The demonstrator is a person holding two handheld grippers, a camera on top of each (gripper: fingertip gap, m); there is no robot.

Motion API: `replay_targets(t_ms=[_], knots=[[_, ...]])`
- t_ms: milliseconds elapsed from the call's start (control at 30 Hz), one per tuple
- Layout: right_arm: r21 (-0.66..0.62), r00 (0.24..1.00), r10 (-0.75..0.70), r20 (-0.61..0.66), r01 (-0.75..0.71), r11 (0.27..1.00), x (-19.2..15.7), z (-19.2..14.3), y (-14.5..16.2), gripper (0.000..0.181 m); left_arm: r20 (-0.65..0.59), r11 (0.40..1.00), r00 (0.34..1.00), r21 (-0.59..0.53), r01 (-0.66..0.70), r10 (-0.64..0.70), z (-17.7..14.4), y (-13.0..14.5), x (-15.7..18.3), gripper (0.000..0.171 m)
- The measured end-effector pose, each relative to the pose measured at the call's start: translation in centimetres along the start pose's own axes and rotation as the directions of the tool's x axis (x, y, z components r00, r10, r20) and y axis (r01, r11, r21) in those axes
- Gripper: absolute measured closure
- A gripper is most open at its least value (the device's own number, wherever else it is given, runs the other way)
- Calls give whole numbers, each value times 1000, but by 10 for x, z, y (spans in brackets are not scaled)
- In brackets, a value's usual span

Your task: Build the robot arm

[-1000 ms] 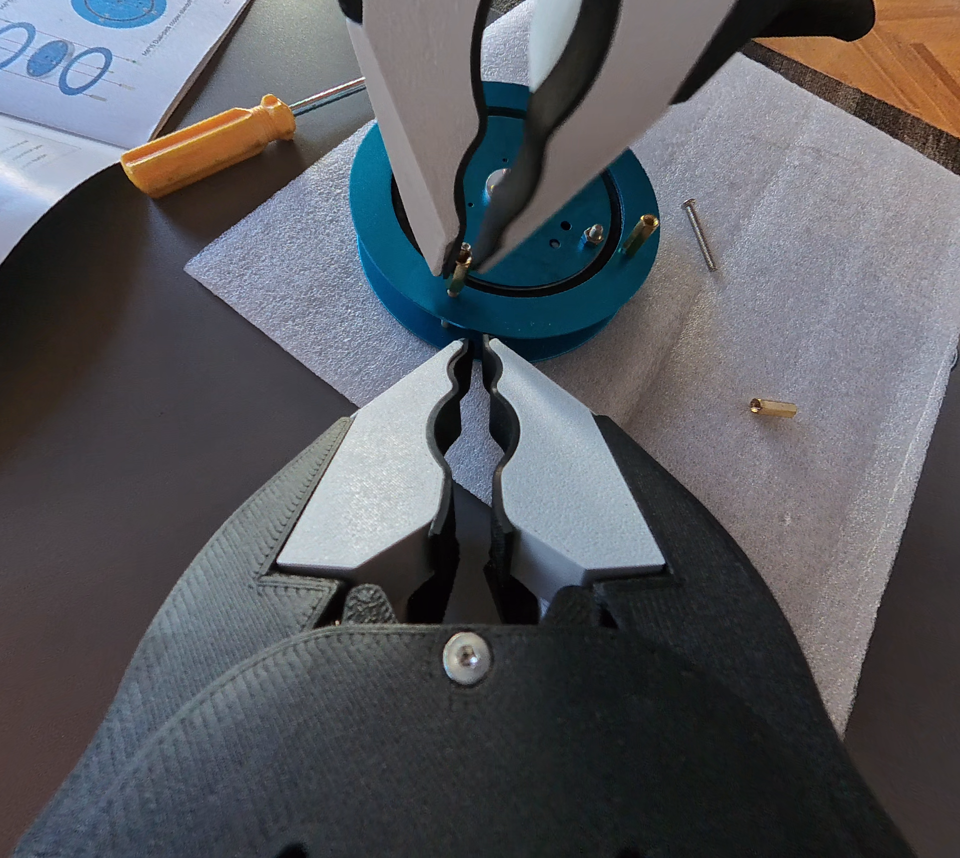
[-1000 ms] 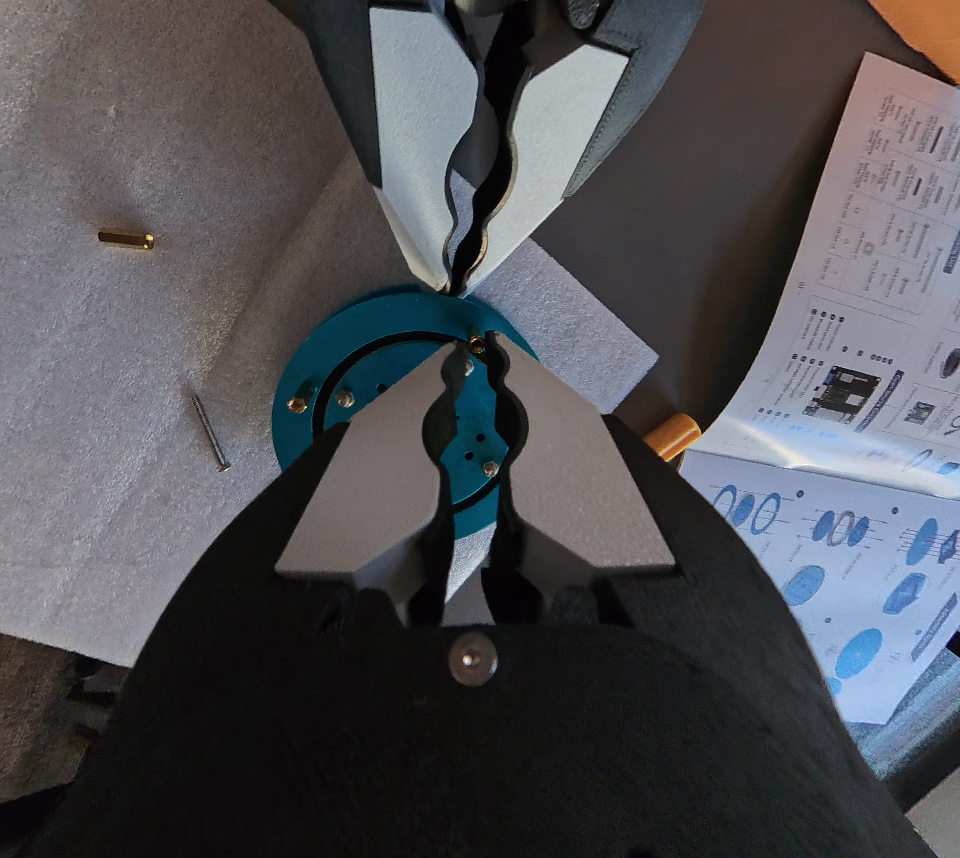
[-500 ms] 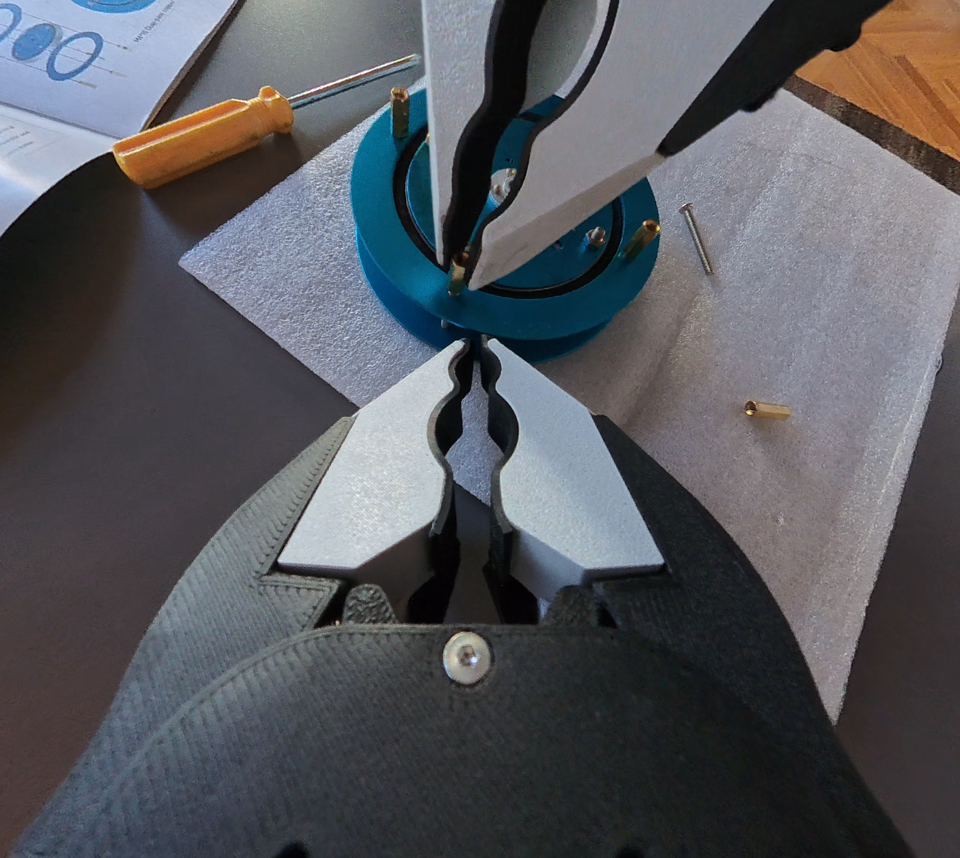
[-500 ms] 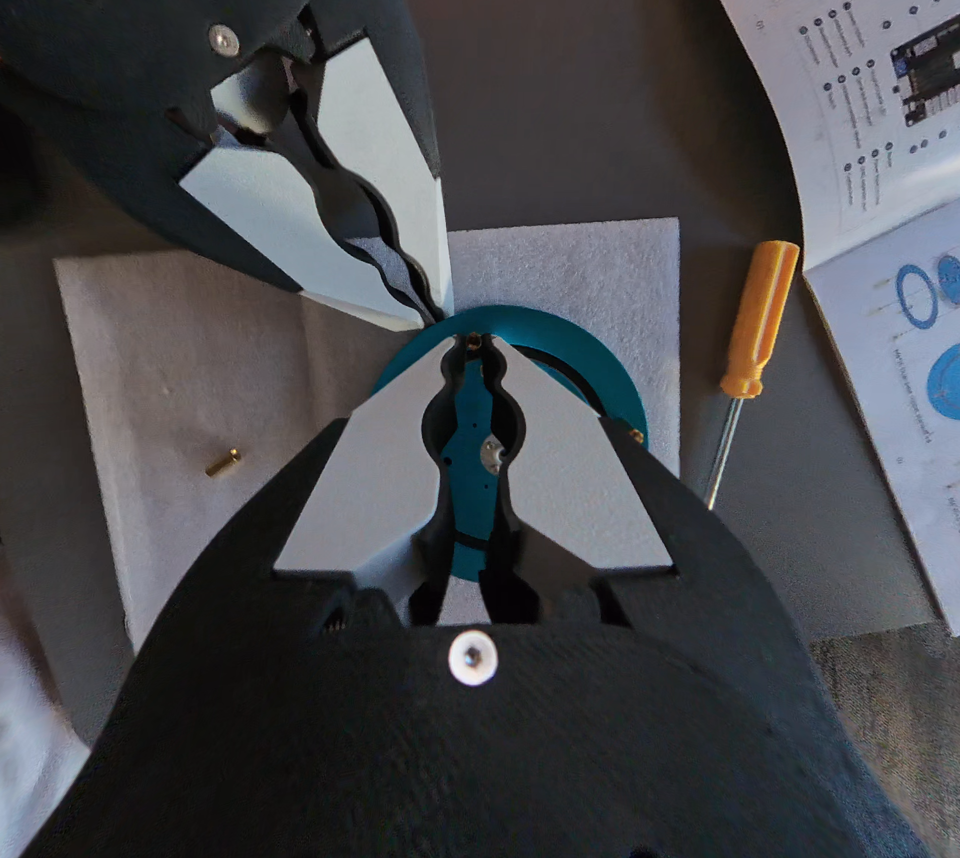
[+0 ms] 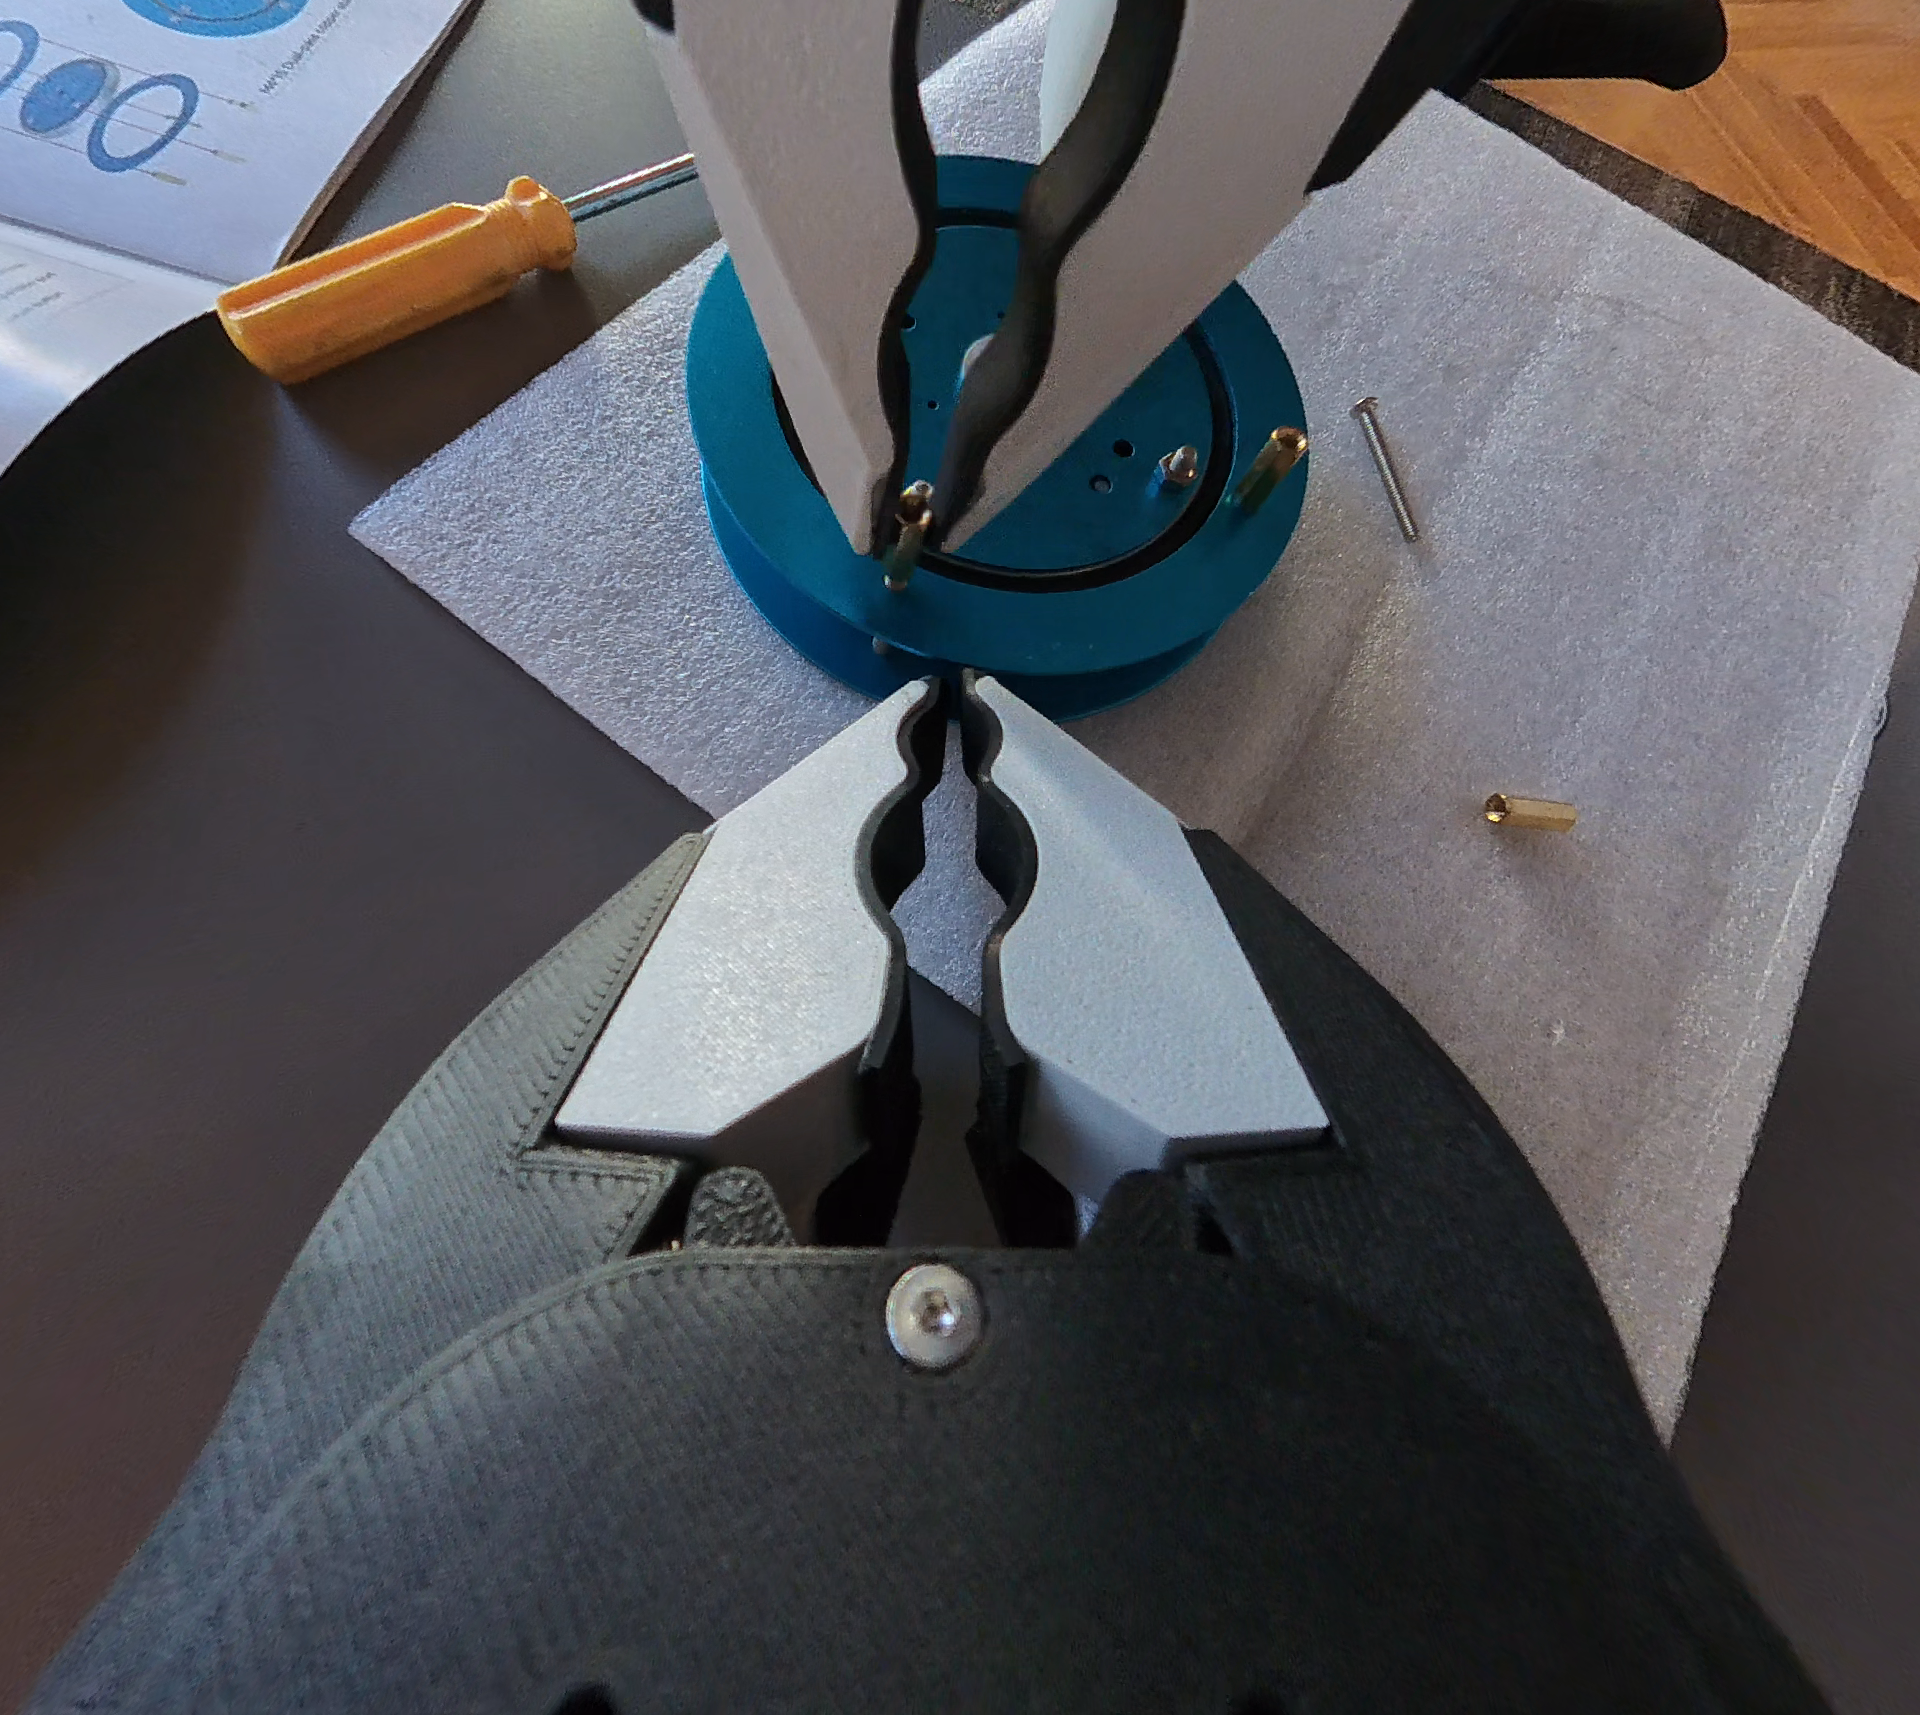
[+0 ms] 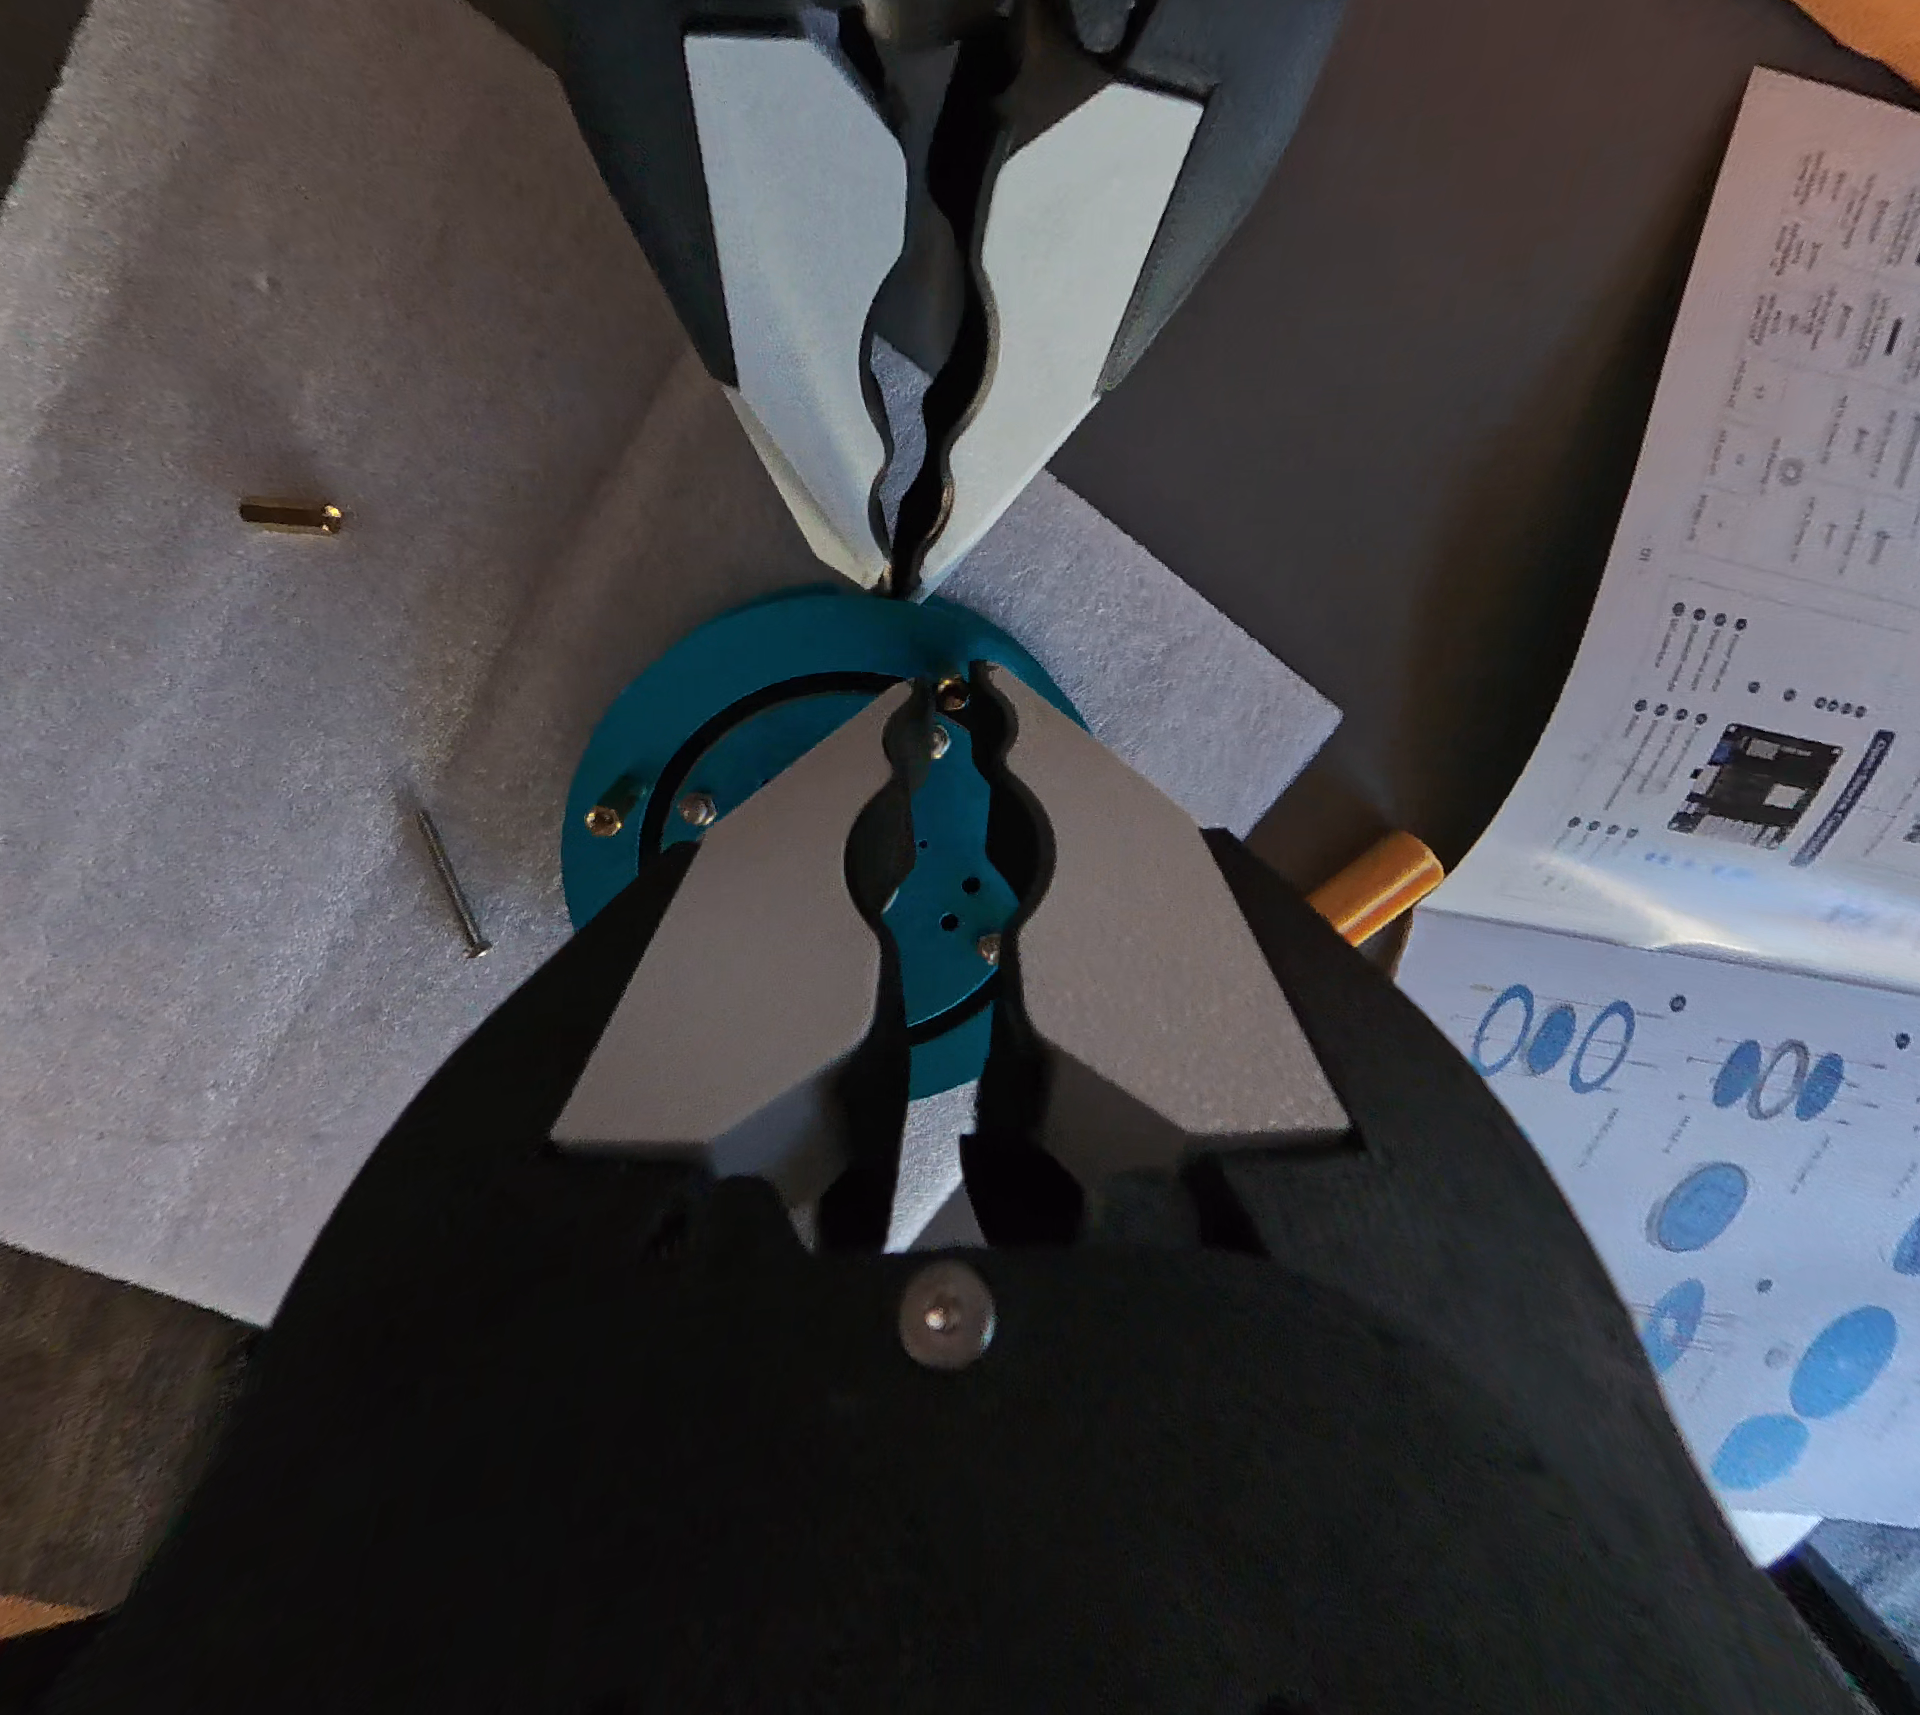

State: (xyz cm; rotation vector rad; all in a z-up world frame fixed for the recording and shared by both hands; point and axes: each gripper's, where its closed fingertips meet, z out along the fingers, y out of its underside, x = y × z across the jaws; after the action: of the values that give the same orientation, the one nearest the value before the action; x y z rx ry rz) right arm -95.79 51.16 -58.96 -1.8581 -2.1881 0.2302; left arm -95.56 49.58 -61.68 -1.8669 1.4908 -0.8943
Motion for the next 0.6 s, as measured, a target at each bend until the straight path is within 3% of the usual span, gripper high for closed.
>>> replay_targets(t_ms=[167,267,333,400,467,600], knots=[[15,972,229,-50,-229,973,2,1,1,176,-6,1000,1000,-1,7,-7,0,0,0,171],[93,833,545,-93,-538,838,3,1,3,175,-9,1000,1000,-1,9,-9,1,0,0,171],[174,738,669,-84,-650,739,4,1,2,175,-13,1000,1000,-2,12,-12,1,0,0,171],[183,766,635,-97,-614,768,3,2,4,175,-15,1000,1000,0,14,-14,1,-1,1,171],[156,824,548,-143,-528,835,8,1,9,154,-5,1000,1000,1,6,-6,0,-1,0,171],[142,962,247,-120,-229,963,4,-8,-1,159,2,1000,1000,8,8,-8,-1,0,0,168]])
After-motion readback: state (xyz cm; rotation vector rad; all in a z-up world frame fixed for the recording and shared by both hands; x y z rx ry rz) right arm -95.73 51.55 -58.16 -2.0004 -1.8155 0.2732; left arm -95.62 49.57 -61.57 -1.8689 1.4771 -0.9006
